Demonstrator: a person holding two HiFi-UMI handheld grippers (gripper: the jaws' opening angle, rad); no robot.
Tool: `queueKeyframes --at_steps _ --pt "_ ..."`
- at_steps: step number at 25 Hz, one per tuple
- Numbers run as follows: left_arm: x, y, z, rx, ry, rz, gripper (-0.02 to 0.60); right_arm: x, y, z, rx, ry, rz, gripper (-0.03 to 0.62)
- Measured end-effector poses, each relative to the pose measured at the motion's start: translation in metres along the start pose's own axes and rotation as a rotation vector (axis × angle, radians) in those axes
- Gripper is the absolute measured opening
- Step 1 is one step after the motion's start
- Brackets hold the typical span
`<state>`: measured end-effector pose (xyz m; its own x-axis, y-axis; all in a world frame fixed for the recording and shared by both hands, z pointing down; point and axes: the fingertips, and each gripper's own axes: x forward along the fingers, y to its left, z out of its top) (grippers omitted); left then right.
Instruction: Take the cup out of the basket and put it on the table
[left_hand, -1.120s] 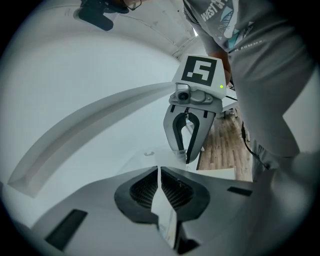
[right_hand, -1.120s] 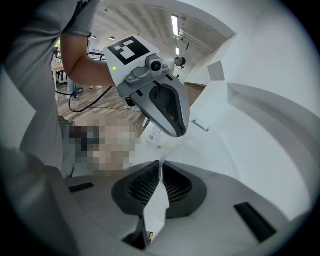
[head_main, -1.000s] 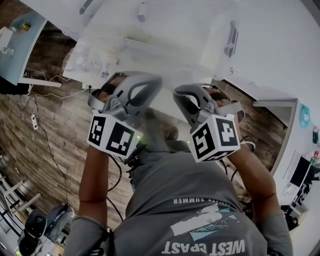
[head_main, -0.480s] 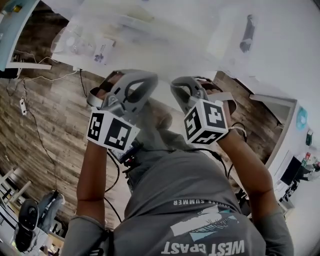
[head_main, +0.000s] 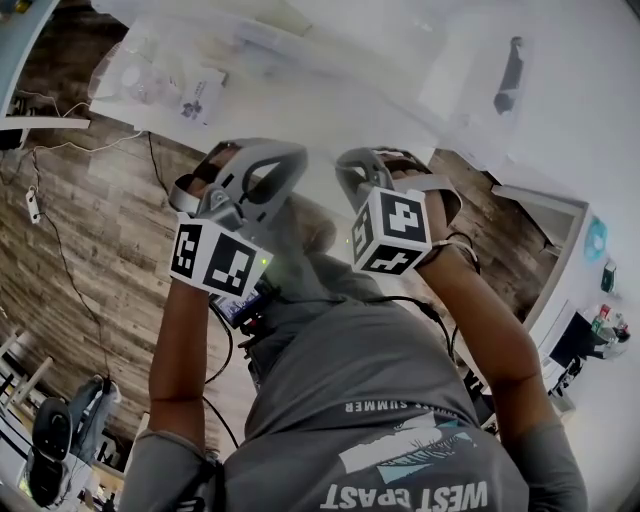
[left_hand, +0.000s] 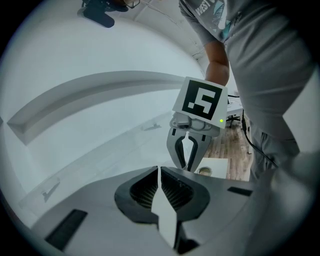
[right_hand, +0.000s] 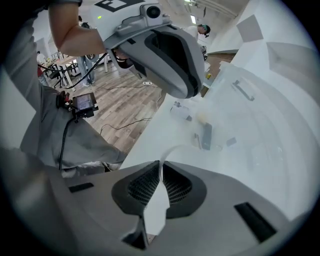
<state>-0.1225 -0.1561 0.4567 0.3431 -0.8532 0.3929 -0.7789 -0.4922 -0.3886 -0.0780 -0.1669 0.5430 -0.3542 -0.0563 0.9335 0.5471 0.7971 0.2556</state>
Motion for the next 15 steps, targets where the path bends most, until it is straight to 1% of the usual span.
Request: queueKeyframes --at_steps 10,15 --pt "-0.001 0.001 -0.011 -0.025 0.013 -0.017 0.017 0.030 0.010 -0.017 -0.057 0.111 0.053 0.031" --pt "0.000 0.000 -0.015 -0.035 0.014 -0.026 0.017 0.046 0.018 -0.023 -0.052 0.133 0.098 0.031"
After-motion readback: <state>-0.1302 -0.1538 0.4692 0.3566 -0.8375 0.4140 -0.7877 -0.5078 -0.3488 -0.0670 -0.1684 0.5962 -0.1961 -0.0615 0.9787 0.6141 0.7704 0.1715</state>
